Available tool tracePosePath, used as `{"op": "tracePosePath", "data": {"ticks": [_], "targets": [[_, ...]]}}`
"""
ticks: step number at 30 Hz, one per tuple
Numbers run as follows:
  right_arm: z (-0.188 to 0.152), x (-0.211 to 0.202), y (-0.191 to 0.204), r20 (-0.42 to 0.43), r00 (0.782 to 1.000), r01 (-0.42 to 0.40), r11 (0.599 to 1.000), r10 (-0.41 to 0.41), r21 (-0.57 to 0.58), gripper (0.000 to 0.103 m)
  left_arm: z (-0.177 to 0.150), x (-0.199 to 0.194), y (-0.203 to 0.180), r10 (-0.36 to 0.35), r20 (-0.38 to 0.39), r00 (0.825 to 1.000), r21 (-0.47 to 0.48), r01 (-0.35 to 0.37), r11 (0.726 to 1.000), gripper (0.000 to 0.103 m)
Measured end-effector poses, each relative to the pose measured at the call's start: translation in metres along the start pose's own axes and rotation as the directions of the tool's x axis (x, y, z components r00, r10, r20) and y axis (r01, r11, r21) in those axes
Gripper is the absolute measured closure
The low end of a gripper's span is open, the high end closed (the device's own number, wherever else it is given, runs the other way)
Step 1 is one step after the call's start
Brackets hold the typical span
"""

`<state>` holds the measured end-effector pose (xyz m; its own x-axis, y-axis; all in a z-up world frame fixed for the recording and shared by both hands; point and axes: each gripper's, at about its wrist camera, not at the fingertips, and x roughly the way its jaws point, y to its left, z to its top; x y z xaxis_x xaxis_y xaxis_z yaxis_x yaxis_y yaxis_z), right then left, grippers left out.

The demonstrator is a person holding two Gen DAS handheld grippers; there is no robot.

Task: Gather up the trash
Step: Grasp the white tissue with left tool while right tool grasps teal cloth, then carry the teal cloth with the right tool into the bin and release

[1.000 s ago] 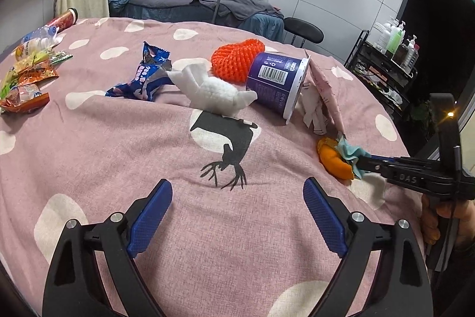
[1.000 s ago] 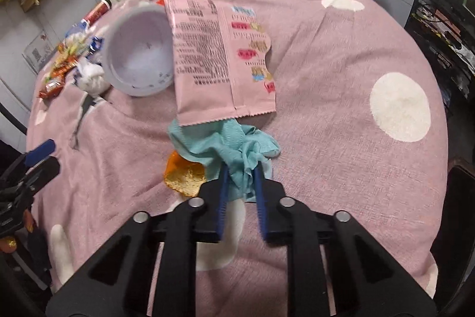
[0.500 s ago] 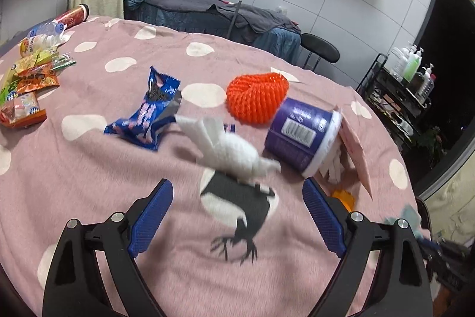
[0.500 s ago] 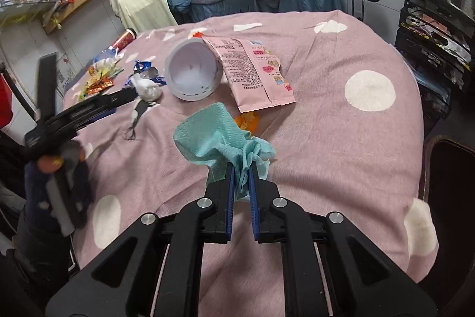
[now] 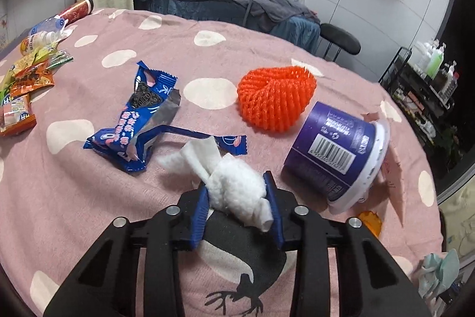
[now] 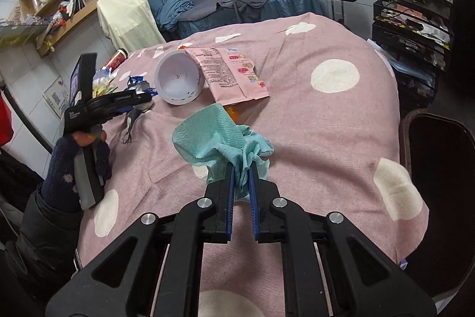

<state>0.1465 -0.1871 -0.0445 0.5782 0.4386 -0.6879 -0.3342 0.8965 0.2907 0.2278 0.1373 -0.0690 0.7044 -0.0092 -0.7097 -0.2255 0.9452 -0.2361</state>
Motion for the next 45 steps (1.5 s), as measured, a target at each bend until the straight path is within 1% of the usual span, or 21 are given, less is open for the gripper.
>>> {"op": "tracePosePath", "data": {"ticks": [3,9,15,19,22,25,33,39,45], "targets": [[-0.002,-0.003,-0.006,0.025,1.000,-0.006,1.000,0.005,0.019,0.092,-0.007,-0.017,0.000,-0.028,0.039,0.999,0.001,0.028,1.000,0.071],[-0.005,-0.011,-0.012,0.060,0.998,-0.006,0.999,0.003,0.039,0.092,-0.026,-0.051,-0.007,-0.084,0.088,0.993,0.016,0.083,0.996,0.071],[-0.009,-0.023,-0.020,0.109,0.994,0.004,0.998,-0.010,0.057,0.092,-0.050,-0.084,-0.032,-0.160,0.129,0.979,0.089,0.149,0.985,0.071],[-0.013,-0.035,-0.025,0.151,0.988,0.020,0.998,-0.030,0.066,0.092,-0.065,-0.099,-0.058,-0.209,0.142,0.968,0.162,0.186,0.969,0.071],[-0.016,-0.047,-0.032,0.188,0.981,0.042,0.996,-0.056,0.077,0.092,-0.072,-0.104,-0.075,-0.258,0.132,0.957,0.190,0.231,0.954,0.071],[-0.017,-0.056,-0.041,0.211,0.974,0.062,0.994,-0.080,0.094,0.092,-0.078,-0.109,-0.095,-0.286,0.129,0.950,0.230,0.251,0.940,0.071],[-0.025,-0.081,-0.080,0.255,0.953,0.118,0.975,-0.164,0.189,0.092,-0.093,-0.112,-0.143,-0.376,0.087,0.922,0.313,0.333,0.890,0.071],[-0.032,-0.092,-0.111,0.257,0.936,0.168,0.948,-0.239,0.271,0.092,-0.103,-0.110,-0.171,-0.421,0.046,0.906,0.360,0.378,0.853,0.071],[-0.039,-0.091,-0.140,0.225,0.918,0.244,0.911,-0.328,0.331,0.092,-0.113,-0.106,-0.196,-0.452,0.005,0.892,0.402,0.412,0.818,0.071]]}}
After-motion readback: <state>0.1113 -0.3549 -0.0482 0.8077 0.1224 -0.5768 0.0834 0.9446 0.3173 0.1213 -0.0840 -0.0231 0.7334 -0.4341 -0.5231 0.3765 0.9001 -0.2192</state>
